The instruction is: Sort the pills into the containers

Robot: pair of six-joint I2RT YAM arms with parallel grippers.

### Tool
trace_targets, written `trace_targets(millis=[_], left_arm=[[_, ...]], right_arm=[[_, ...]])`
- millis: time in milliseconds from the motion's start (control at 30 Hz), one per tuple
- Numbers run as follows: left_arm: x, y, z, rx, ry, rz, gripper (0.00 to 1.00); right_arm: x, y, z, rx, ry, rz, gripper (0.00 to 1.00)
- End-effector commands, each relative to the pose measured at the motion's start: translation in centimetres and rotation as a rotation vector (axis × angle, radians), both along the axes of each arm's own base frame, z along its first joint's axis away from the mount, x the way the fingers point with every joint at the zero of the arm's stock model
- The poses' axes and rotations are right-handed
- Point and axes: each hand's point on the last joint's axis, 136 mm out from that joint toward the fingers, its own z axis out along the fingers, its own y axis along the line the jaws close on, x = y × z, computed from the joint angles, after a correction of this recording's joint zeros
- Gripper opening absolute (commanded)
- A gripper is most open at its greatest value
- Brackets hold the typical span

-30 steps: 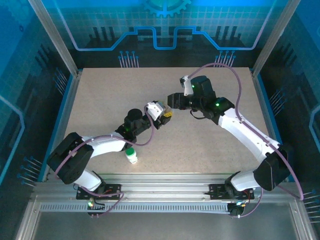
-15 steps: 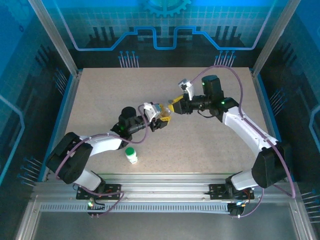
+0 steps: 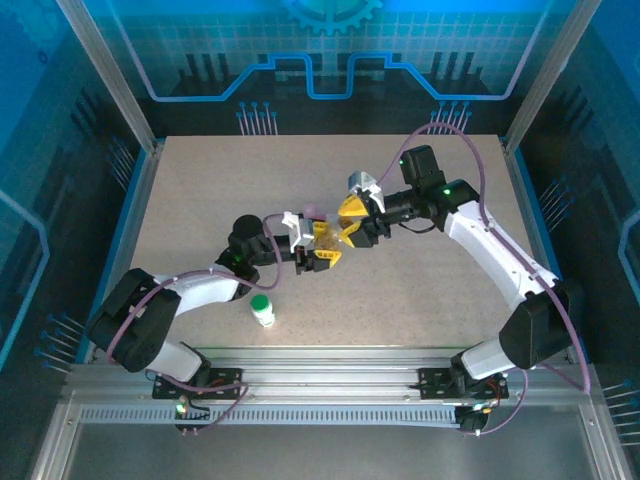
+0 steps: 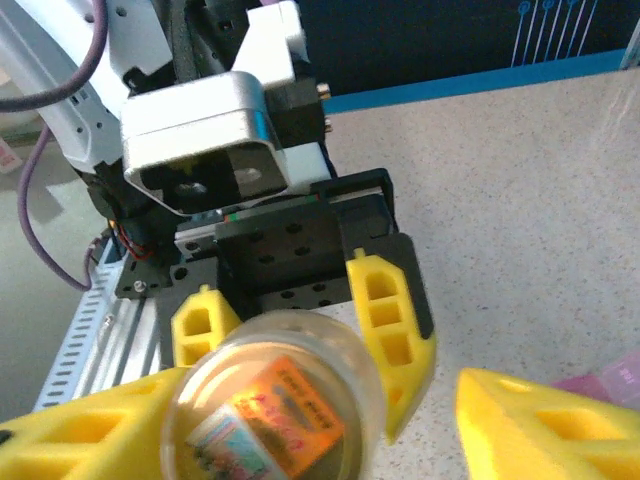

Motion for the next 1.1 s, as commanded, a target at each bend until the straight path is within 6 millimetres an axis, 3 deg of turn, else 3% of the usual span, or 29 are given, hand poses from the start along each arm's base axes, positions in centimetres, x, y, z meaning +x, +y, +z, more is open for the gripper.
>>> trace_targets(millis=[0, 200, 233, 500, 567, 667, 767, 867, 1067], left_arm=[[-2.1, 0.0, 2.5, -0.061, -0.114, -0.091, 0.0], [-1.6, 0.1, 2.0, -0.057, -0.098, -0.077, 0.0], [-1.5, 0.1, 1.8, -0.055, -0.098, -0.067, 0.0], [0.3, 0.5, 1.0, -0.031, -0.096, 0.042, 0.0], [0.9, 0.6, 0.9, -0.025, -0.095, 0.079, 0.0], [2.4, 1.0, 0.9, -0.019, -0.103, 0.171, 0.0], [4.9, 2.0, 1.0, 0.008, -0.144, 0.366, 0.0], [6.9, 2.5, 0.8, 0.075, -0.162, 0.508, 0.0], [7.7, 2.8, 0.5, 0.118, -0.183, 0.602, 0.0]], right_arm=[[-0.1, -0.4, 0.1, -0.033, -0.044, 0.003, 0.77], [-0.2, -1.0, 1.7, -0.015, -0.081, -0.047, 0.92], [-0.2, -1.0, 2.0, -0.01, -0.079, -0.062, 0.99], [-2.3, -1.7, 4.7, 0.07, -0.08, -0.121, 1.0], [-1.4, -2.1, 5.6, 0.084, -0.071, -0.216, 1.0], [3.0, -3.6, 6.5, 0.129, -0.021, -0.55, 1.0], [6.2, -5.5, 5.7, 0.146, 0.128, -0.868, 0.97], [7.2, -5.7, 4.9, 0.168, 0.281, -0.99, 0.88], [7.8, -2.9, 3.6, 0.142, 0.387, -1.007, 0.85]])
